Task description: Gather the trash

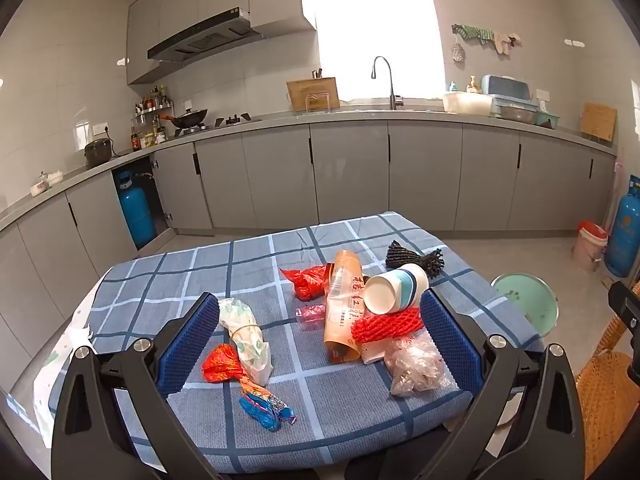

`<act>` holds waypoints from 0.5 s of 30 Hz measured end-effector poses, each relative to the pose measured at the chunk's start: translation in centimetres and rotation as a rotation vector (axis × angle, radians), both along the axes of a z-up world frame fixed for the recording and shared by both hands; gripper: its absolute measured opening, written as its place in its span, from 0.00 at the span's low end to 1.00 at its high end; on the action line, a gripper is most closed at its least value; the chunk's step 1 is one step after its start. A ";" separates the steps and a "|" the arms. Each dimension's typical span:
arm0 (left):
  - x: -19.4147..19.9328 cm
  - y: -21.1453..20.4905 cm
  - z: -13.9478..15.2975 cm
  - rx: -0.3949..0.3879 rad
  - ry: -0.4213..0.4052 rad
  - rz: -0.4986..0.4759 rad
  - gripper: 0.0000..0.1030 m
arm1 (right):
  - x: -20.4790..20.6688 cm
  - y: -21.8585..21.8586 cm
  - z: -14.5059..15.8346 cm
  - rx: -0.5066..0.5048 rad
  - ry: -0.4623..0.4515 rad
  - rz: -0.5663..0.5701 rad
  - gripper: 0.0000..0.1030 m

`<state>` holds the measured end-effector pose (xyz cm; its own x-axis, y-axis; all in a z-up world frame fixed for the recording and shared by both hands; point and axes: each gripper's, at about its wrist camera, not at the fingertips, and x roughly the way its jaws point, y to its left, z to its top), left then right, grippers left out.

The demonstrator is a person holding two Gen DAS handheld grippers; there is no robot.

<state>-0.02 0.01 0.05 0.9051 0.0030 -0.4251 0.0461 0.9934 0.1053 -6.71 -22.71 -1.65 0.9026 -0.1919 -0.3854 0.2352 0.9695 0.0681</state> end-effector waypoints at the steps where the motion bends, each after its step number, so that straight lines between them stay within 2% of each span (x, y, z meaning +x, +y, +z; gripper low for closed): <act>1: -0.1 0.1 0.0 -0.008 -0.010 -0.005 0.96 | 0.0 0.0 0.0 0.001 -0.001 0.000 0.96; 15: 0.5 0.1 0.4 -0.005 -0.001 -0.009 0.96 | 0.2 -0.1 -0.3 0.002 0.004 -0.001 0.96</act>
